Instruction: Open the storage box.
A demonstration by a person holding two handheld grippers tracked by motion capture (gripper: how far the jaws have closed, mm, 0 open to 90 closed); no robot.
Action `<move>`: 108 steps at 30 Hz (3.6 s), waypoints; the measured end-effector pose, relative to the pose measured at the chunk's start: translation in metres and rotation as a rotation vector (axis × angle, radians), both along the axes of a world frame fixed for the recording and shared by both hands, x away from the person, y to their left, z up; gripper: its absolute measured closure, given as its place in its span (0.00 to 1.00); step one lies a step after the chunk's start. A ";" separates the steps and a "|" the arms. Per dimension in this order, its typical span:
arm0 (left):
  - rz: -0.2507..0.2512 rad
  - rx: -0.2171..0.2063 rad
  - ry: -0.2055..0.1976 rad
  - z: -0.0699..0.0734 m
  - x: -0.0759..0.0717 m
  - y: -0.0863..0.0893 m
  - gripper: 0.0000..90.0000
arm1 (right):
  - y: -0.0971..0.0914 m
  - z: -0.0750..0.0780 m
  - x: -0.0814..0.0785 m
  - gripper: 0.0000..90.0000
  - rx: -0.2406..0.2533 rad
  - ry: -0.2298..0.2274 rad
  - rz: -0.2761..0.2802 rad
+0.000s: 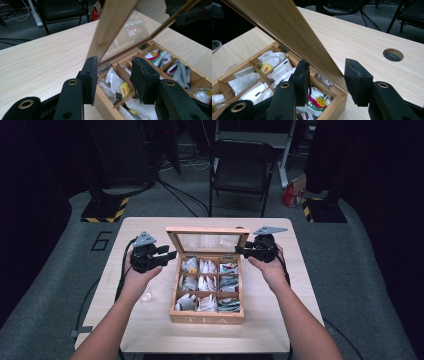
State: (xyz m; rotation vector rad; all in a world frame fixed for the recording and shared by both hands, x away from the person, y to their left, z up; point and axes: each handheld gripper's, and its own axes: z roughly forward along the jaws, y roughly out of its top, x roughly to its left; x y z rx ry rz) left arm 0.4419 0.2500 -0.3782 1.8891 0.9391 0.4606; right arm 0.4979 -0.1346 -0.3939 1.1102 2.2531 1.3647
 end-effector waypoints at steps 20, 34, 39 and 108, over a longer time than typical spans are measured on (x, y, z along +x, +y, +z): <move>-0.024 0.004 0.044 -0.007 -0.028 0.007 0.64 | 0.000 0.005 0.016 0.66 0.005 0.047 -0.017; -0.046 0.010 0.041 -0.012 -0.036 0.008 0.64 | 0.001 0.008 0.028 0.68 -0.004 0.059 -0.028; -0.055 0.013 0.053 -0.018 -0.040 0.004 0.64 | 0.004 0.006 0.031 0.69 -0.004 0.042 -0.028; -0.059 -0.007 0.096 -0.048 -0.058 0.003 0.54 | -0.005 -0.003 -0.004 0.60 -0.085 0.068 -0.053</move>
